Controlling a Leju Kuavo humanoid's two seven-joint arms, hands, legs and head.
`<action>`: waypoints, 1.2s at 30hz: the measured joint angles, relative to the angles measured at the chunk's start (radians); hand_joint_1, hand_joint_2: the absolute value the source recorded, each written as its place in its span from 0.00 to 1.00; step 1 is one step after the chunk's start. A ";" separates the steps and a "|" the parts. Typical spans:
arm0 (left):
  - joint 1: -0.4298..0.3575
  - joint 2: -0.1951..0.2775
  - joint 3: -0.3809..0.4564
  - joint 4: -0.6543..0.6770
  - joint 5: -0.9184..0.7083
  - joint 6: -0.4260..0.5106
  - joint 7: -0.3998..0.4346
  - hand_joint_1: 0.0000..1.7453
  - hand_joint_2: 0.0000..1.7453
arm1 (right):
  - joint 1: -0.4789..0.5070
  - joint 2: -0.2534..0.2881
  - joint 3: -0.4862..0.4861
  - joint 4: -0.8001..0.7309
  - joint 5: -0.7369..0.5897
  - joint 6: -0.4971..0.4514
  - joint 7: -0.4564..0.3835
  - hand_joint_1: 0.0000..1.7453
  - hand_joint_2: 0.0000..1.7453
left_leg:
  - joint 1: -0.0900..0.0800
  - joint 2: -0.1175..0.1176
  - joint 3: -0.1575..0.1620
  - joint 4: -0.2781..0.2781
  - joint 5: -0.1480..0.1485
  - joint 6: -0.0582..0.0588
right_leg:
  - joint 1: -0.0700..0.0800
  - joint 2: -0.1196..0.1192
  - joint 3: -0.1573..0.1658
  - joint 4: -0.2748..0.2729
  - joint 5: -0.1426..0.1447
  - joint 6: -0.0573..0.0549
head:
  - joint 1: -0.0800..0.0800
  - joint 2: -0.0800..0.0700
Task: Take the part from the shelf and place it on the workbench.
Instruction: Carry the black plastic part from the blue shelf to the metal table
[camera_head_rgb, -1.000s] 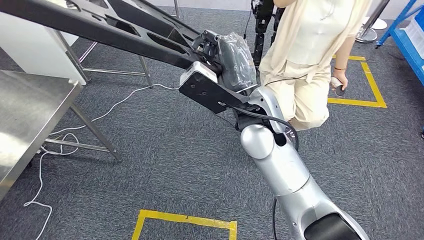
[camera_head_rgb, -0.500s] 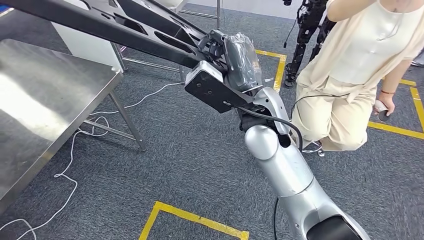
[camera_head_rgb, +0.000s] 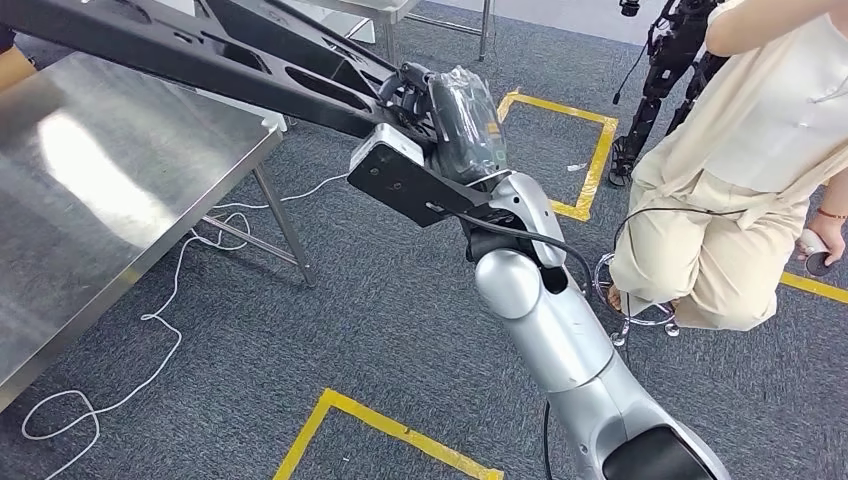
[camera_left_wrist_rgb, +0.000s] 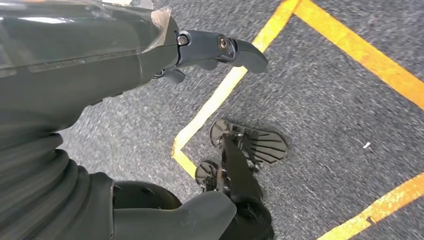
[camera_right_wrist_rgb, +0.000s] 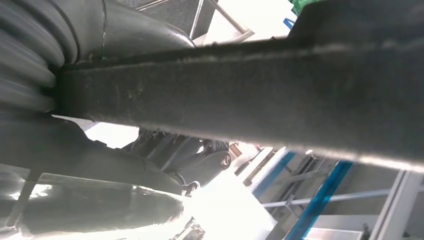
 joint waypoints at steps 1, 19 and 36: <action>0.000 0.000 -0.001 0.000 -0.008 -0.001 -0.006 0.00 1.00 | 0.000 0.000 -0.002 0.000 0.004 0.000 0.002 1.00 1.00 | -0.005 0.005 0.005 -0.013 -0.001 0.006 | 0.003 -0.008 0.001 -0.001 -0.002 0.004 | 0.001 0.000; 0.025 -0.004 -0.011 -0.002 -0.058 -0.027 0.024 0.00 1.00 | 0.089 -0.016 -0.065 0.003 0.058 0.007 -0.004 1.00 1.00 | 0.010 -0.174 0.002 -0.020 0.009 0.002 | -0.022 0.110 -0.022 0.006 0.024 0.019 | 0.008 0.000; 0.041 0.003 -0.039 -0.003 -0.134 -0.049 0.069 0.00 1.00 | 0.218 -0.076 -0.128 0.051 0.151 0.005 -0.008 1.00 1.00 | -0.004 -0.053 0.046 -0.053 0.004 0.047 | 0.003 0.016 -0.015 0.036 -0.018 0.015 | 0.000 0.000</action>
